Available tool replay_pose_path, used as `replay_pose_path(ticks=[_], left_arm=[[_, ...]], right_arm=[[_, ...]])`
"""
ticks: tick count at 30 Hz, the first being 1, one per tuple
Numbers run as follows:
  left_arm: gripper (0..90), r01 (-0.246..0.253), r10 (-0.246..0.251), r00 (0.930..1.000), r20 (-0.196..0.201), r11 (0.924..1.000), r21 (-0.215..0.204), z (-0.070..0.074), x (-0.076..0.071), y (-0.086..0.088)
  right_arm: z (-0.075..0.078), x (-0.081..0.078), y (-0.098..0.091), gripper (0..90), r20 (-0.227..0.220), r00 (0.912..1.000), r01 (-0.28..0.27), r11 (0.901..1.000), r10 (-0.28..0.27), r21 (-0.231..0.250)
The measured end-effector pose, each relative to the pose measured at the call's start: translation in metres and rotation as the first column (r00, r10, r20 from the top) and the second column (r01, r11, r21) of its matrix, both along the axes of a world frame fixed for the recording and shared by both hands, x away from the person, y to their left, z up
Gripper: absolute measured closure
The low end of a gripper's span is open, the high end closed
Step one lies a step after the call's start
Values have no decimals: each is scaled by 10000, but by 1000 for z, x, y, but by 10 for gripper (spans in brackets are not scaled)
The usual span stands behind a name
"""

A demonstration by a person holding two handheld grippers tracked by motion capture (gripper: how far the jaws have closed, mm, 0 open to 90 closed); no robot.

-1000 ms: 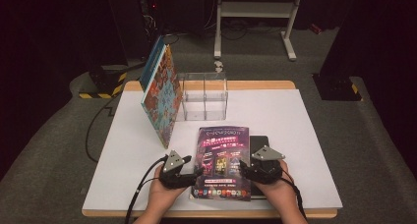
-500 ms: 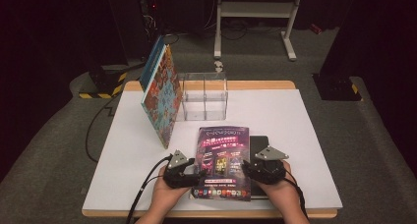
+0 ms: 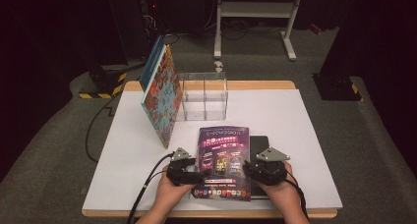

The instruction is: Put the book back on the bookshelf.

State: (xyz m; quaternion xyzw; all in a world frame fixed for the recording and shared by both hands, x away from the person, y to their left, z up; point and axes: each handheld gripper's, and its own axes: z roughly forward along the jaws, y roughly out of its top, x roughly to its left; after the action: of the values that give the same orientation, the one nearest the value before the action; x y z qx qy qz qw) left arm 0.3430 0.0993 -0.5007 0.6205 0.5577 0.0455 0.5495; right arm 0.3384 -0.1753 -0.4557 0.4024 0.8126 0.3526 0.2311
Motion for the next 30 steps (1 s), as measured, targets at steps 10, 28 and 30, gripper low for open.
replay_pose_path(ticks=[10, 28, 30], left_arm=[[213, 316, -316, 9995, -72, 9995, -47, 2, -1, -7], [218, 1328, -1311, 9905, 414, 9903, -412, 9, -6, -37], [215, 1417, -1390, 9884, 608, 9890, -430, 11, -8, -41]], right_arm=[[0, 1, -6, 390, 26, 9997, 233, 9996, -233, 144], [-1, 8, -29, 327, -17, 9962, 874, 9937, -875, 709], [-3, 9, -33, 316, -45, 9950, 995, 9915, -995, 833]])
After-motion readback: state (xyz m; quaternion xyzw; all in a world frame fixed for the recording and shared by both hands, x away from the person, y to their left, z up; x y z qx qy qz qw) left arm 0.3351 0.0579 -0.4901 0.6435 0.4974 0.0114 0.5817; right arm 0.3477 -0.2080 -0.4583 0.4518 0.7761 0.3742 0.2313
